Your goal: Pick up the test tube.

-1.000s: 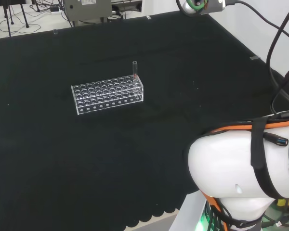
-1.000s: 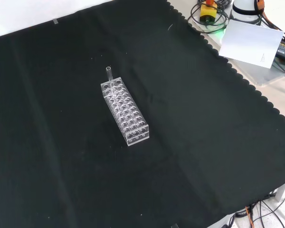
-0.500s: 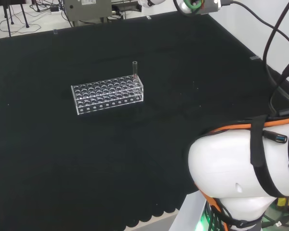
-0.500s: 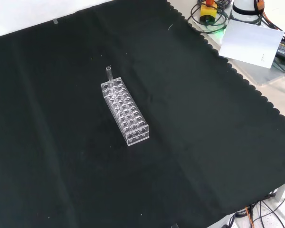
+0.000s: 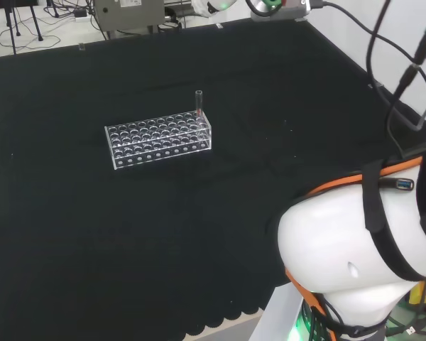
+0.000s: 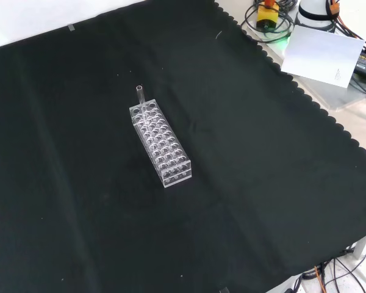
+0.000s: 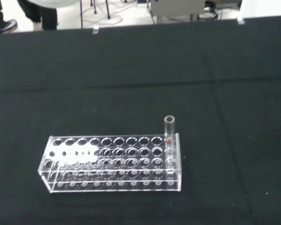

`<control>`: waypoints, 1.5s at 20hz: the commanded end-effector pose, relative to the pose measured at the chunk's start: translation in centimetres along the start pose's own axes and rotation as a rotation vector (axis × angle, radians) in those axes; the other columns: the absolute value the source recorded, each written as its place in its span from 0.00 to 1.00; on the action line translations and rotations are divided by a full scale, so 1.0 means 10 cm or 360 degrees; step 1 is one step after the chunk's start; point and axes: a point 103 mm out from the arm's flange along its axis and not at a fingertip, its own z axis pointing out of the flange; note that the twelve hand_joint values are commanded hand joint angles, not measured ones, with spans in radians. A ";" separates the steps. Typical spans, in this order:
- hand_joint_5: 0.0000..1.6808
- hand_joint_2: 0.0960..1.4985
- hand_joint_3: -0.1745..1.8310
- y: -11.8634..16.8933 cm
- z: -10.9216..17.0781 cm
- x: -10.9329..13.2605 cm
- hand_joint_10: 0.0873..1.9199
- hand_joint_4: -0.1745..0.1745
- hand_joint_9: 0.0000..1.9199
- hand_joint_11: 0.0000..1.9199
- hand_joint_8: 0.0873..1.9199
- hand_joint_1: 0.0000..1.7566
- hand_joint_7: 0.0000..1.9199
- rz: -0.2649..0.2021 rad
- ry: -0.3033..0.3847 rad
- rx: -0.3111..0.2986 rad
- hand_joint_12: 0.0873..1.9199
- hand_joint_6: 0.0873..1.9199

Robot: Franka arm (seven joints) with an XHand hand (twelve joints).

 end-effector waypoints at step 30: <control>0.17 0.47 0.37 1.47 1.38 -0.25 0.50 0.09 0.10 0.01 0.48 0.45 0.10 -0.0109 -0.0019 0.0641 0.79 0.00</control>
